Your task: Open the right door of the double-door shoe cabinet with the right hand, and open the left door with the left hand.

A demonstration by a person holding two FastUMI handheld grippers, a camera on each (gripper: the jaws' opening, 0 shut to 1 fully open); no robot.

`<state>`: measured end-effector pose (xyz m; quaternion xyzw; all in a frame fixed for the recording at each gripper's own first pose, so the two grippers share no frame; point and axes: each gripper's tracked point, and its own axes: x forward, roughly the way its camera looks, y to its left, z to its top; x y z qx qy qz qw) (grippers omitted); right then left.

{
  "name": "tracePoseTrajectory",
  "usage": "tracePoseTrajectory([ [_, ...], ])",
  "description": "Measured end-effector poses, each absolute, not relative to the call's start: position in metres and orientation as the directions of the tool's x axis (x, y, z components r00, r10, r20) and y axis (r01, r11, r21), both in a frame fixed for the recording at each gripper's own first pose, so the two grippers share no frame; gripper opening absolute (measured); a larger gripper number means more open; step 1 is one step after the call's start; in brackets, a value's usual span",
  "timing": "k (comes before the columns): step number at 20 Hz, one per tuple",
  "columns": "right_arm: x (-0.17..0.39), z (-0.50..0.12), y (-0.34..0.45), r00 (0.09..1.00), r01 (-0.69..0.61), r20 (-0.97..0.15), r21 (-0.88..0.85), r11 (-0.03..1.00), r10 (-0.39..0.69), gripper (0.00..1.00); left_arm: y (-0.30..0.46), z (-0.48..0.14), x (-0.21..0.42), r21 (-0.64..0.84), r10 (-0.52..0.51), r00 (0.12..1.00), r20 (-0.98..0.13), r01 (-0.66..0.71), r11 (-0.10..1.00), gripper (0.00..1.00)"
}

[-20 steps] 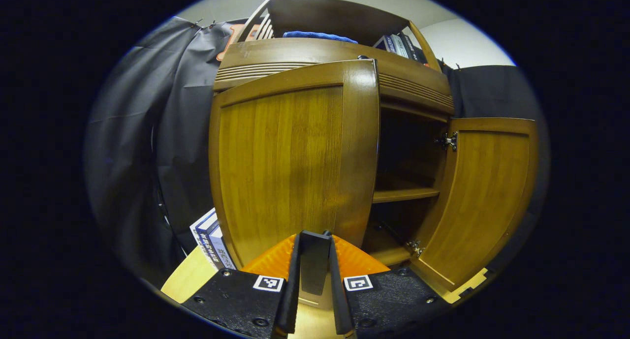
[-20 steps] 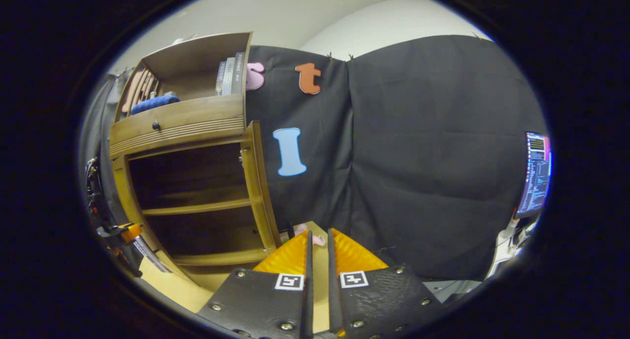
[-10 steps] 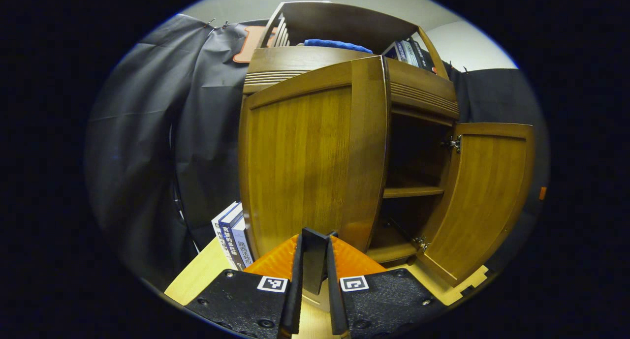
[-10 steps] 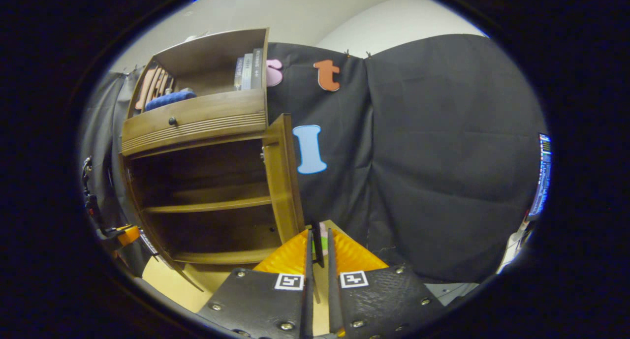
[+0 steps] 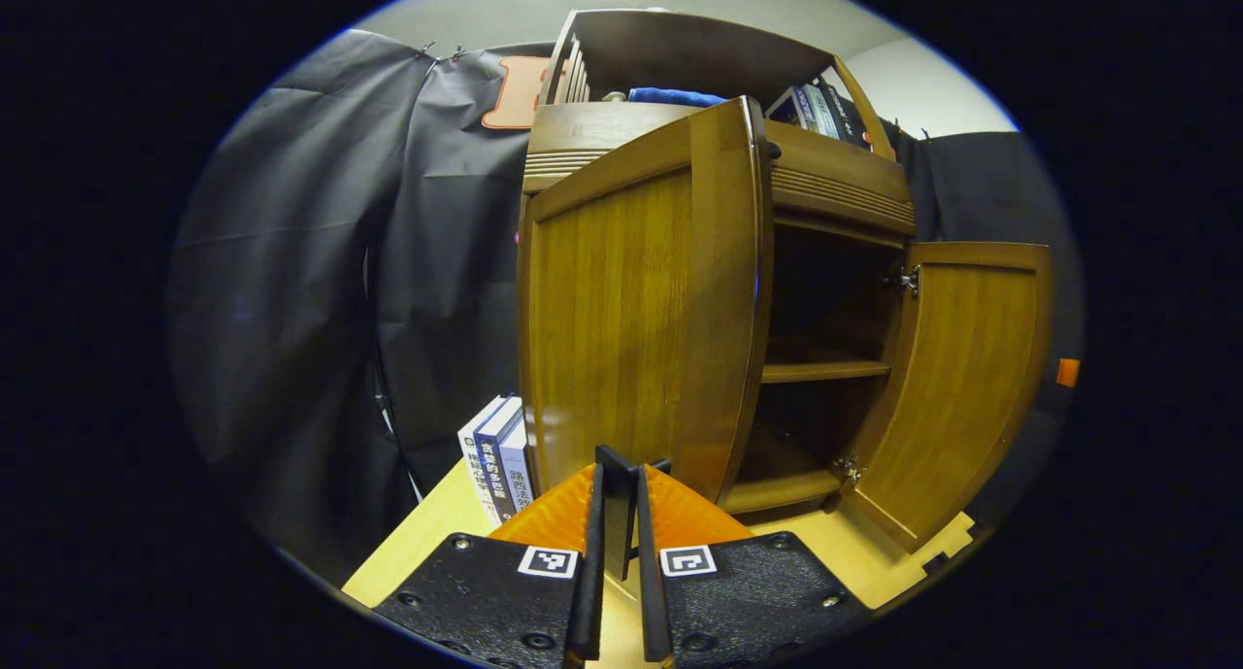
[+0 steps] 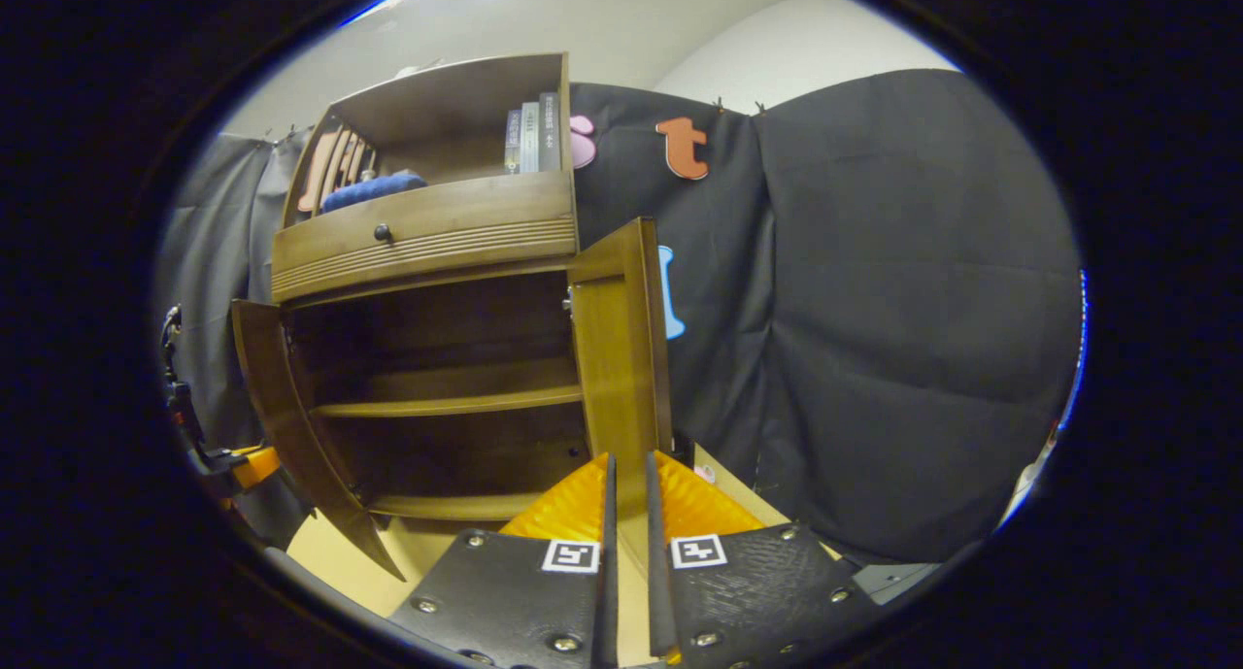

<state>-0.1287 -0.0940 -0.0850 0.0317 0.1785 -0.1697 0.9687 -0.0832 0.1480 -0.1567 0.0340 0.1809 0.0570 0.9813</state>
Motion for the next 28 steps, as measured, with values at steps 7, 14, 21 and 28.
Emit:
tracePoseTrajectory([
  [7, -0.122, -0.093, -0.074, 0.888, 0.302, -0.369, 0.021, 0.953, -0.274, 0.12, 0.169, -0.142, -0.092, 0.104, 0.148, 0.932, -0.331, -0.120, 0.987, 0.16],
  [14, -0.110, -0.106, -0.051, 0.896, 0.243, -0.391, 0.039, 0.969, -0.209, 0.13, 0.199, -0.136, -0.105, 0.137, 0.219, 0.922, -0.320, -0.183, 0.973, 0.16],
  [21, -0.093, -0.117, -0.027, 0.904, 0.181, -0.403, 0.055, 0.982, -0.143, 0.13, 0.241, -0.127, -0.123, 0.154, 0.308, 0.899, -0.311, -0.272, 0.950, 0.00],
  [28, -0.076, -0.124, -0.010, 0.910, 0.112, -0.409, 0.065, 0.992, -0.076, 0.12, 0.260, -0.126, -0.141, 0.169, 0.388, 0.868, -0.310, -0.352, 0.921, 0.09],
])
